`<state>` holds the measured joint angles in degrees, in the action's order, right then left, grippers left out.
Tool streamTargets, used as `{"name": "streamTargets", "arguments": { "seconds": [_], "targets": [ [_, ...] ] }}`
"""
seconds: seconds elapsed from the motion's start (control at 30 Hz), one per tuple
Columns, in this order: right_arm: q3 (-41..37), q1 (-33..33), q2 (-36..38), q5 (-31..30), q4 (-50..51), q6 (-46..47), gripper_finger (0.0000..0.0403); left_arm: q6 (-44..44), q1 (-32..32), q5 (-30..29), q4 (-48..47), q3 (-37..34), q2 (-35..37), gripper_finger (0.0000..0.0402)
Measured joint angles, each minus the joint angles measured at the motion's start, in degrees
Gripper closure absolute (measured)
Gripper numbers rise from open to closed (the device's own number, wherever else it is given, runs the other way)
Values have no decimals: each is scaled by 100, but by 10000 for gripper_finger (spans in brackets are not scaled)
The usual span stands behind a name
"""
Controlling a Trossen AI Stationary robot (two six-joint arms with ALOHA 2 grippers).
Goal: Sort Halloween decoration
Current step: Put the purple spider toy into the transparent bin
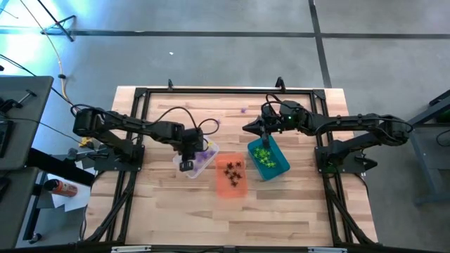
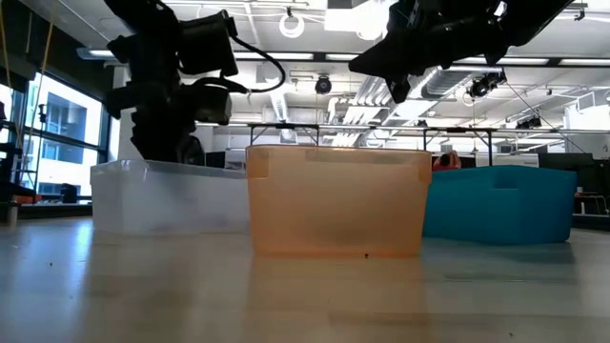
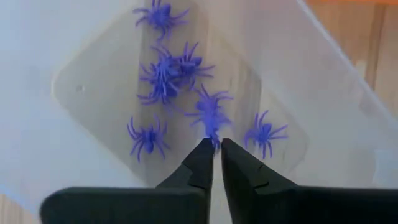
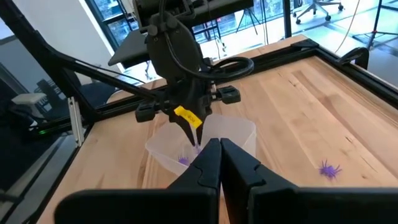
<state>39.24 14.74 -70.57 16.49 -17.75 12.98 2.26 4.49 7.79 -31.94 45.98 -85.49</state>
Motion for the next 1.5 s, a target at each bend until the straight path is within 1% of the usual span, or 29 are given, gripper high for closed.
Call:
{"name": "streamTargets", "arguments": {
  "seconds": [0.2,0.3,0.37,0.47,0.53,0.6,0.67,0.73,0.83,0.9,1.03,1.13,1.23,1.3,1.43,1.5],
  "targets": [
    [0,0,0,-2,47,0,402,2,-2,2,-378,-12,-2,329],
    [0,0,0,-4,28,1,402,51,3,2,-543,127,8,299],
    [0,1,7,-5,-117,75,402,16,77,4,-816,408,53,280],
    [64,99,75,13,-596,747,403,-102,359,-29,-1402,1026,282,258],
    [226,228,117,33,-558,1040,403,-190,646,-149,-1504,1437,571,248],
    [432,328,122,29,-410,1047,403,-190,963,-327,-1253,1716,948,241],
    [630,408,122,48,-180,949,403,-122,1290,-385,-572,1783,1322,237],
    [821,452,120,-5,75,881,402,151,1608,-389,87,1727,1622,235],
    [1028,471,120,-619,586,1083,398,756,1938,-400,895,1519,1866,235],
    [1131,494,118,-767,915,1139,389,948,2051,-403,1045,1421,1926,235],
    [1185,485,118,-880,1239,1169,362,965,2094,-401,1115,1279,1934,236],
    [1187,523,29,-1416,1499,1705,340,1072,2094,-391,1297,1046,1901,235],
    [1213,708,-293,-1456,1693,2124,319,1343,2094,-406,1495,851,1809,236],
    [1459,826,-635,-1450,1983,2079,305,1507,2094,-407,1693,756,1771,235],
    [2397,1079,-1586,-1454,3157,1769,280,1610,2094,-407,1903,717,1740,236],
    [2928,1225,-2171,-1612,3926,1820,271,1610,2094,-407,1995,717,1744,236]
  ]
}}
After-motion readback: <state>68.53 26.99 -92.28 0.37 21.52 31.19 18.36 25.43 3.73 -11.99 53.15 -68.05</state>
